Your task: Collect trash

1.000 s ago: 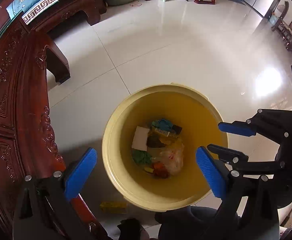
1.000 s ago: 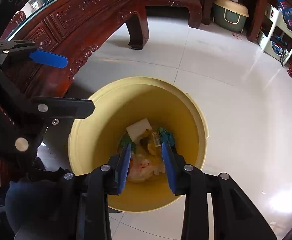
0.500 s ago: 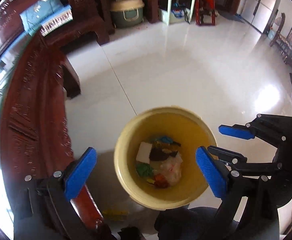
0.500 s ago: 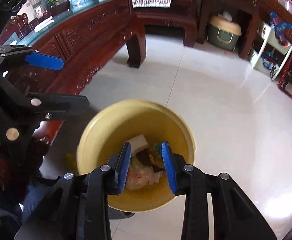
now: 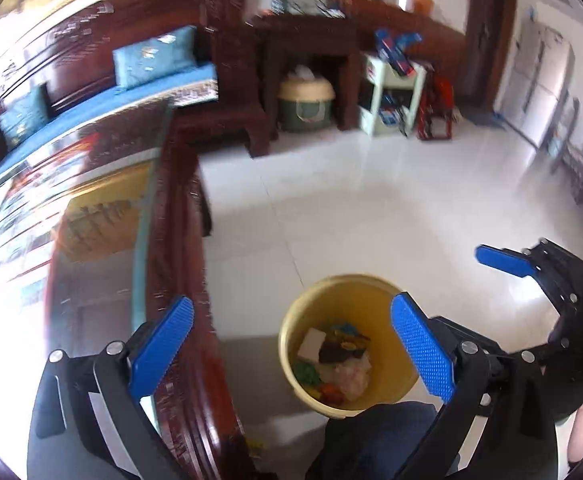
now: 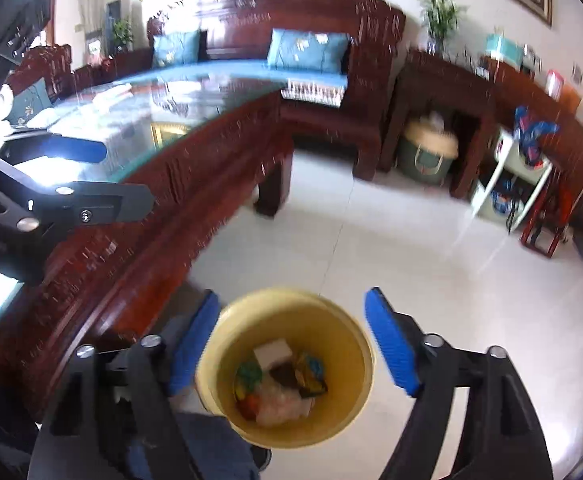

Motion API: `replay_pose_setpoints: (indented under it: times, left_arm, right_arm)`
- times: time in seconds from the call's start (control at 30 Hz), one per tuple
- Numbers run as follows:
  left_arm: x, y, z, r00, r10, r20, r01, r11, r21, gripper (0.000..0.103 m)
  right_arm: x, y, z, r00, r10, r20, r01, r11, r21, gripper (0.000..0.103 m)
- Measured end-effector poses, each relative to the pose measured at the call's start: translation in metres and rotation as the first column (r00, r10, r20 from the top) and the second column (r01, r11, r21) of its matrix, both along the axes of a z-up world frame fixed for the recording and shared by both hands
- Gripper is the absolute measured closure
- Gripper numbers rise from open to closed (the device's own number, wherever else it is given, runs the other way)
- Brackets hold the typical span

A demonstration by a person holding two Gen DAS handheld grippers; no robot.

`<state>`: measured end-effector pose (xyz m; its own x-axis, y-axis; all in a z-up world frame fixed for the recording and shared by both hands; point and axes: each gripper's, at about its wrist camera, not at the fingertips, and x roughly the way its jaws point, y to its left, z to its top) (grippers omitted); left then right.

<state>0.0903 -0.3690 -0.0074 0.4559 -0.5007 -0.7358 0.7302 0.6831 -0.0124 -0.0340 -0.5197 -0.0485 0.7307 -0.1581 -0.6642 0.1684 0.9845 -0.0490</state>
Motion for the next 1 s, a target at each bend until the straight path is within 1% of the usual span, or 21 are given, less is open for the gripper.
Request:
replay_pose_setpoints:
  times: [0.07, 0.17, 0.2, 0.27, 0.37, 0.47, 0.57, 0.6, 0.7, 0.8, 0.9, 0.97, 1.0]
  left_arm:
    - [0.003, 0.025, 0.009, 0.999, 0.049, 0.013, -0.049, 0.998, -0.032, 0.004]
    - [0.006, 0.06, 0.023, 0.991, 0.121, 0.048, -0.118, 0.991, -0.065, 0.004]
    - [0.006, 0.073, 0.027, 0.987, 0.15, 0.055, -0.145, 0.986, -0.08, 0.004]
    - [0.006, 0.096, 0.034, 0.981, 0.186, 0.059, -0.179, 0.977, -0.112, 0.004]
    - [0.006, 0.13, 0.045, 0.97, 0.232, 0.071, -0.219, 0.964, -0.15, 0.004]
    - [0.003, 0.16, 0.054, 0.956, 0.28, 0.083, -0.261, 0.947, -0.185, 0.004]
    - [0.002, 0.19, 0.061, 0.933, 0.342, 0.11, -0.316, 0.927, -0.2, 0.004]
    - [-0.002, 0.199, 0.062, 0.925, 0.362, 0.119, -0.334, 0.921, -0.202, 0.004]
    - [-0.003, 0.234, 0.066, 0.888, 0.439, 0.137, -0.403, 0.887, -0.227, 0.004]
    - [-0.005, 0.268, 0.07, 0.837, 0.52, 0.169, -0.477, 0.846, -0.238, 0.004]
    - [-0.006, 0.302, 0.072, 0.792, 0.579, 0.197, -0.535, 0.812, -0.235, 0.004]
    - [-0.006, 0.326, 0.071, 0.754, 0.625, 0.2, -0.581, 0.778, -0.241, 0.004]
    - [-0.007, 0.338, 0.071, 0.74, 0.643, 0.198, -0.598, 0.763, -0.244, 0.004]
  right_arm:
    - [0.0, 0.017, 0.014, 0.999, 0.015, 0.042, -0.014, 1.0, -0.021, 0.019]
    - [0.002, 0.044, 0.03, 0.994, 0.046, 0.097, -0.041, 0.998, -0.053, 0.014]
    - [0.004, 0.05, 0.035, 0.993, 0.054, 0.106, -0.048, 0.997, -0.061, 0.014]
    - [0.006, 0.065, 0.044, 0.988, 0.07, 0.138, -0.061, 0.996, -0.067, 0.009]
    - [0.011, 0.084, 0.056, 0.98, 0.08, 0.183, -0.071, 0.996, -0.055, 0.009]
    - [0.017, 0.104, 0.068, 0.971, 0.09, 0.222, -0.089, 0.996, -0.015, 0.009]
    - [0.021, 0.128, 0.078, 0.961, 0.119, 0.251, -0.123, 0.992, 0.003, 0.009]
    - [0.024, 0.136, 0.082, 0.957, 0.129, 0.26, -0.135, 0.991, 0.006, 0.009]
    - [0.032, 0.163, 0.09, 0.949, 0.157, 0.275, -0.168, 0.986, 0.018, 0.009]
    - [0.041, 0.192, 0.095, 0.936, 0.192, 0.296, -0.21, 0.977, 0.031, 0.009]
    - [0.05, 0.22, 0.097, 0.921, 0.242, 0.306, -0.259, 0.966, 0.015, 0.009]
    - [0.056, 0.238, 0.095, 0.911, 0.274, 0.308, -0.296, 0.955, 0.027, 0.009]
    - [0.059, 0.247, 0.094, 0.907, 0.29, 0.306, -0.316, 0.948, 0.037, 0.009]
